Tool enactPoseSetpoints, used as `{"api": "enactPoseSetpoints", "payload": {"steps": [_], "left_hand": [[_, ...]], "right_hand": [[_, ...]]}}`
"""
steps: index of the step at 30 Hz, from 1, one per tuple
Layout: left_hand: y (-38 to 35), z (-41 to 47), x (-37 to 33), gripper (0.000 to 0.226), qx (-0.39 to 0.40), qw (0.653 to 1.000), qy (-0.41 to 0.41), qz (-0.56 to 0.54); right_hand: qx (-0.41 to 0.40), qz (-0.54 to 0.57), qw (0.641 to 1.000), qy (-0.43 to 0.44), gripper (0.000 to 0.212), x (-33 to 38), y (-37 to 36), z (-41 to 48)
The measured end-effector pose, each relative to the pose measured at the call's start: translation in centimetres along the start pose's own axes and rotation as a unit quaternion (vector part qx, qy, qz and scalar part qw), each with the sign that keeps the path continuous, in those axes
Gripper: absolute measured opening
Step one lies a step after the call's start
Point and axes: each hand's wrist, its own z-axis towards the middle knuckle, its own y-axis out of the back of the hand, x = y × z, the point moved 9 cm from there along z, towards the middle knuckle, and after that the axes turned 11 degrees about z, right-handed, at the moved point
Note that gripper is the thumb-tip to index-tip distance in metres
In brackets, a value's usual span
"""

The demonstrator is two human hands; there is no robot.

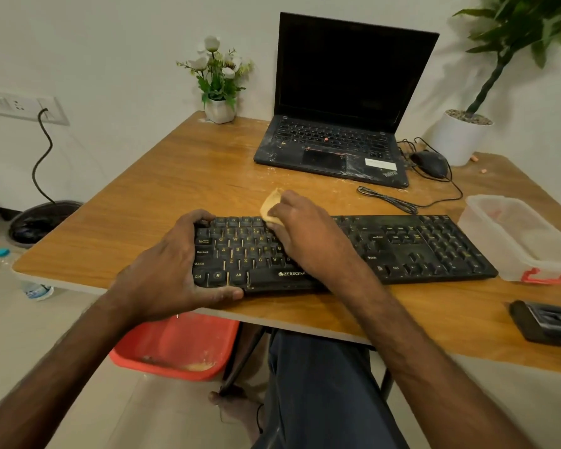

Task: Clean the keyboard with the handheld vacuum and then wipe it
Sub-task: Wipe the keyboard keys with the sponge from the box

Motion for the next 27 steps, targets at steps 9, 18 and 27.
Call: {"api": "enactPoseSetpoints", "payload": {"steps": [9, 18, 27], "left_hand": [[-0.1, 0.0, 0.2, 0.121, 0.010, 1.000, 0.010, -0.012], [-0.1, 0.1, 0.5, 0.133, 0.039, 0.992, 0.003, -0.116], [-0.4, 0.2, 0.5, 0.137, 0.041, 0.992, 0.010, -0.122]], "right_hand": [[-0.034, -0.100, 0.985, -0.140, 0.034, -9.1, 5.7, -2.6], [-0.070, 0.022, 0.994, -0.077, 0.028, -3.0, 2.8, 0.2], [0.012, 0.071, 0.997, 0.034, 0.024, 5.6, -2.8, 3.9]]}}
